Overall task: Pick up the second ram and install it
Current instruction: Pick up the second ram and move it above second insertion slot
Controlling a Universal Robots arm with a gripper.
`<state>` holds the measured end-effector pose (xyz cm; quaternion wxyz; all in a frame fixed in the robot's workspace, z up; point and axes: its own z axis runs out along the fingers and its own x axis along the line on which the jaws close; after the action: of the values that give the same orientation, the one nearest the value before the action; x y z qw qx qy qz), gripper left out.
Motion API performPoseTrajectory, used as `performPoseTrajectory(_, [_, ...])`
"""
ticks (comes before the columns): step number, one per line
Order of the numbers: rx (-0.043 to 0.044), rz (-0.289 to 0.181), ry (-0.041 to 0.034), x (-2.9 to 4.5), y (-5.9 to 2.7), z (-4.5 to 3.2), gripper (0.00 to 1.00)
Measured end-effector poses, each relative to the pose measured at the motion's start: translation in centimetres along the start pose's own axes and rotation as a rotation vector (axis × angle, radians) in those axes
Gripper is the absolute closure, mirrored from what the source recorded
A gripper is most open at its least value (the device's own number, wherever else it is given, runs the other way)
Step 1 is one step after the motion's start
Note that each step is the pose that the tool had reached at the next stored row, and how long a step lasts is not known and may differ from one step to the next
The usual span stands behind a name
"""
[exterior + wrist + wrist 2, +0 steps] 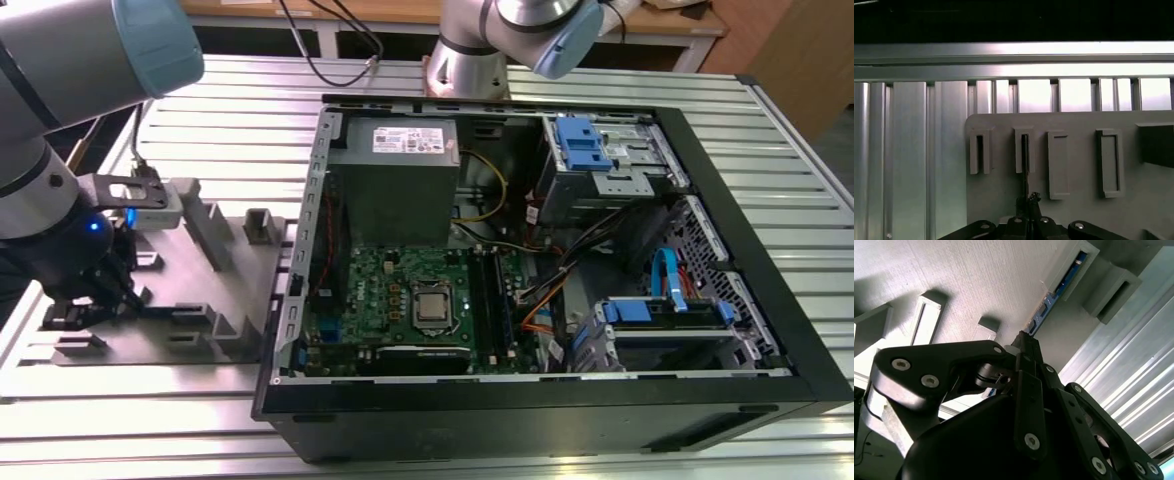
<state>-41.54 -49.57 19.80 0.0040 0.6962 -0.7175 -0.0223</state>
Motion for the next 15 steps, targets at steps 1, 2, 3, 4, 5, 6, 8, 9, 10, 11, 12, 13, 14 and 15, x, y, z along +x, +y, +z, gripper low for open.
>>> performPoseTrajectory(1, [-0.0002,-0.007,0.0003,0.00,0.00,0.00,0.91])
performPoseTrajectory(2, [-0.0003,-0.012,0.0005,0.00,0.00,0.00,0.91])
performPoseTrajectory(3, [-0.0003,-0.012,0.0005,0.00,0.00,0.00,0.91])
performPoseTrajectory(4, [-0.0002,-0.012,0.0004,0.00,0.00,0.01,0.91])
performPoseTrajectory(5, [-0.0003,-0.013,0.0005,0.00,0.00,0.00,0.91])
performPoseTrajectory(6, [-0.0003,-0.013,0.0005,0.00,0.00,0.01,0.91])
performPoseTrajectory(8, [0.0000,-0.013,0.0003,-0.01,0.00,-0.04,0.91])
performPoseTrajectory(9, [0.0002,-0.013,0.0001,-0.01,-0.01,-0.08,0.91])
performPoseTrajectory(10, [0.0002,-0.013,0.0002,-0.01,0.00,-0.11,0.91])
performPoseTrajectory(11, [0.0001,-0.013,0.0002,-0.01,0.00,-0.12,0.91])
performPoseTrajectory(12, [-0.0002,-0.013,0.0004,-0.01,0.00,-0.15,0.91])
performPoseTrajectory(13, [-0.0002,-0.013,0.0005,-0.01,0.00,-0.16,0.91])
performPoseTrajectory(14, [-0.0002,-0.013,0.0005,-0.01,0.00,-0.16,0.91])
performPoseTrajectory(15, [-0.0002,-0.013,0.0004,-0.01,0.00,-0.16,0.91])
